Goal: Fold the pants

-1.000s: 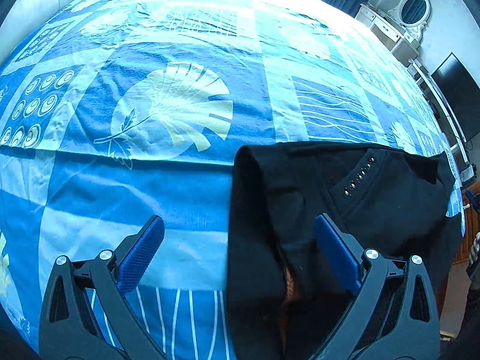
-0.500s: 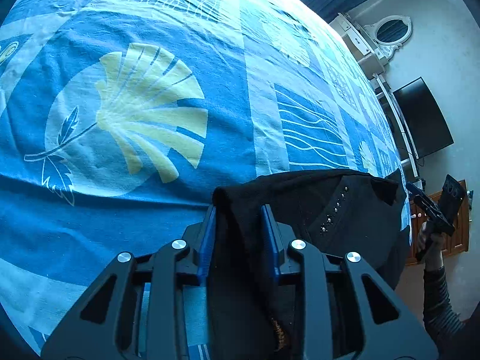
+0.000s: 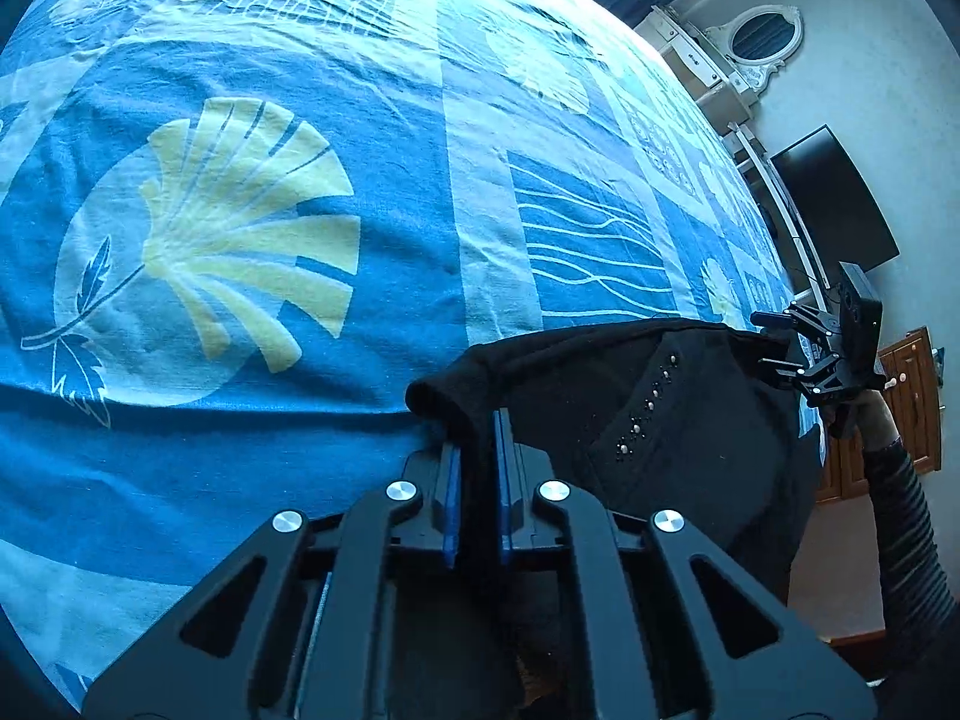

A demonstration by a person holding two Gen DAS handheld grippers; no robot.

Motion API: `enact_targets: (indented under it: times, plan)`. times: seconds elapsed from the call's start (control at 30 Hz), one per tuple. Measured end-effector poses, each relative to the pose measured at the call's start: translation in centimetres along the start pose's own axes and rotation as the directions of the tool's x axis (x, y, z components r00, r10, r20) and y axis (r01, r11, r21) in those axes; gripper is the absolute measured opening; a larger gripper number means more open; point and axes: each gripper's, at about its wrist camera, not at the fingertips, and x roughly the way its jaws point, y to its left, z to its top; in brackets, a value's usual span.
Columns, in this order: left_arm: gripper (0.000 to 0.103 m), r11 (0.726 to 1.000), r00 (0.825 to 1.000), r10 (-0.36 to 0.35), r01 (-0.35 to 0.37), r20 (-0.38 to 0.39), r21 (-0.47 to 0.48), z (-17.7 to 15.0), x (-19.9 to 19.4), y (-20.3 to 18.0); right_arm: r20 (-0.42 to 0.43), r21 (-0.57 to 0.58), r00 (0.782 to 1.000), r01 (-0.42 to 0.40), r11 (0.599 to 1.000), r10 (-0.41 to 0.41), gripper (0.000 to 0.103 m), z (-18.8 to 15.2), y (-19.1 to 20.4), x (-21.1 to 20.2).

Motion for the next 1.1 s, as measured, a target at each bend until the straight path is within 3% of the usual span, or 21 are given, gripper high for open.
enact_targets:
  times: [0.03,0.07,0.17,0.23,0.4,0.6,0.77,0.9,1.1]
  plan:
    - [0.008,1.000,1.000,0.004,-0.004,0.005,0.004,0.0,-0.3,-0.1,-0.034,-0.012,0.999,-0.009,1.000,0.009,0.024,0.0,0.2,0.5]
    - [0.008,1.000,1.000,0.012,-0.012,0.014,0.008,0.1,-0.5,-0.3,-0.046,0.000,0.999,-0.027,1.000,0.027,0.012,0.2,0.3,0.5]
    - [0.007,1.000,0.999,0.004,-0.003,0.050,-0.010,0.7,-1.5,-0.7,0.024,-0.037,0.996,0.090,0.995,-0.089,0.009,0.9,1.4,-1.3]
    - [0.006,1.000,0.997,-0.005,0.006,0.077,-0.014,1.1,-2.4,-1.2,0.111,-0.014,0.983,0.151,0.988,-0.149,0.009,1.3,1.6,-3.7]
    - [0.005,0.997,0.981,-0.073,0.072,0.180,0.010,1.0,-6.0,-3.1,0.301,0.039,0.919,0.254,0.967,-0.253,0.009,-1.0,3.3,-9.6]
    - [0.005,0.992,0.964,-0.122,0.109,0.237,0.067,-3.5,-9.8,-6.2,0.397,0.030,0.850,0.366,0.930,-0.347,0.009,-7.3,9.1,-12.9]
    - [0.005,0.990,0.955,-0.137,0.125,0.264,0.064,-8.5,-12.0,-7.3,0.427,0.038,0.807,0.436,0.899,-0.409,0.009,-12.1,13.8,-13.0]
    - [0.005,0.992,0.953,-0.128,0.126,0.273,0.026,-13.2,-12.8,-6.6,0.432,0.064,0.795,0.444,0.894,-0.426,0.009,-14.9,15.9,-12.6]
    - [0.009,0.981,0.953,-0.153,0.178,0.263,-0.073,-19.3,-12.1,-4.7,0.390,0.056,0.810,0.454,0.889,-0.438,0.009,-18.0,18.0,-10.1]
